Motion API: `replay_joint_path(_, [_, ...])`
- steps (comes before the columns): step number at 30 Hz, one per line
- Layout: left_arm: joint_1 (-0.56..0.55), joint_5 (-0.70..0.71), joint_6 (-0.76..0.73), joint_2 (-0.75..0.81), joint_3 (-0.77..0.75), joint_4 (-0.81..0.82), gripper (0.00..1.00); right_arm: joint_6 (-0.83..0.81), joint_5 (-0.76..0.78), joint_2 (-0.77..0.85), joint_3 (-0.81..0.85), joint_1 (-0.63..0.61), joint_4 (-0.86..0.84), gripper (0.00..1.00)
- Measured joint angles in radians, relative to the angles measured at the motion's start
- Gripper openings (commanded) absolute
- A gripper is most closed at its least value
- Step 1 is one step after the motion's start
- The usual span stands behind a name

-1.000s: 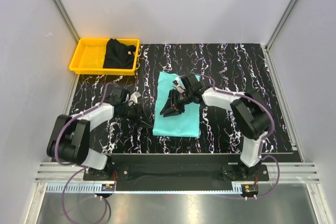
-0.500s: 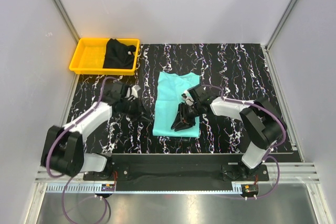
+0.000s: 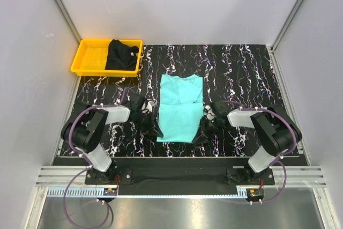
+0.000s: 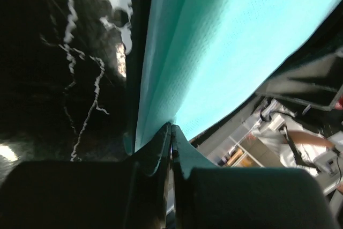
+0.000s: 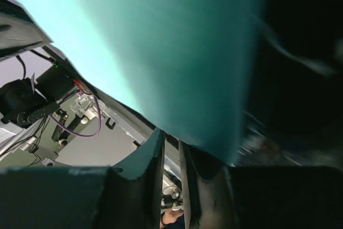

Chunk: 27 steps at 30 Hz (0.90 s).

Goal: Fold and stack the t-shirts
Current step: Fold the tshirt

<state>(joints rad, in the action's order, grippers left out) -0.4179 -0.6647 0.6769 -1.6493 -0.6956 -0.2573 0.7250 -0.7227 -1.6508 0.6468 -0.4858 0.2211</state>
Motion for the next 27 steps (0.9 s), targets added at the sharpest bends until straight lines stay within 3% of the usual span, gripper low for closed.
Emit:
replay_joint_path(5, [0.003,-0.06,-0.018,-0.012,0.025,0.035,0.09,-0.006,-0.007,0.084,-0.118,0.07,-0.014,0.2])
replay_joint_path(10, [-0.005,-0.056,-0.006,0.096,0.044,-0.004,0.22,0.016,-0.005,0.193,-0.193,0.096,-0.001,0.2])
replay_joint_path(13, [-0.01,-0.057,0.005,0.202,0.007,-0.045,0.24,0.036,-0.005,0.292,-0.195,0.096,0.029,0.2])
replay_joint_path(16, [-0.013,-0.058,0.006,0.207,-0.081,-0.055,0.24,0.058,-0.008,0.328,-0.13,0.097,0.046,0.19])
replay_joint_path(22, [-0.007,-0.058,0.01,0.038,-0.202,0.042,0.22,0.1,-0.04,0.105,0.113,0.113,-0.05,0.1])
replay_joint_path(27, [0.055,-0.071,0.029,-0.166,-0.216,0.155,0.21,0.126,-0.096,-0.173,0.255,0.211,-0.216,0.1])
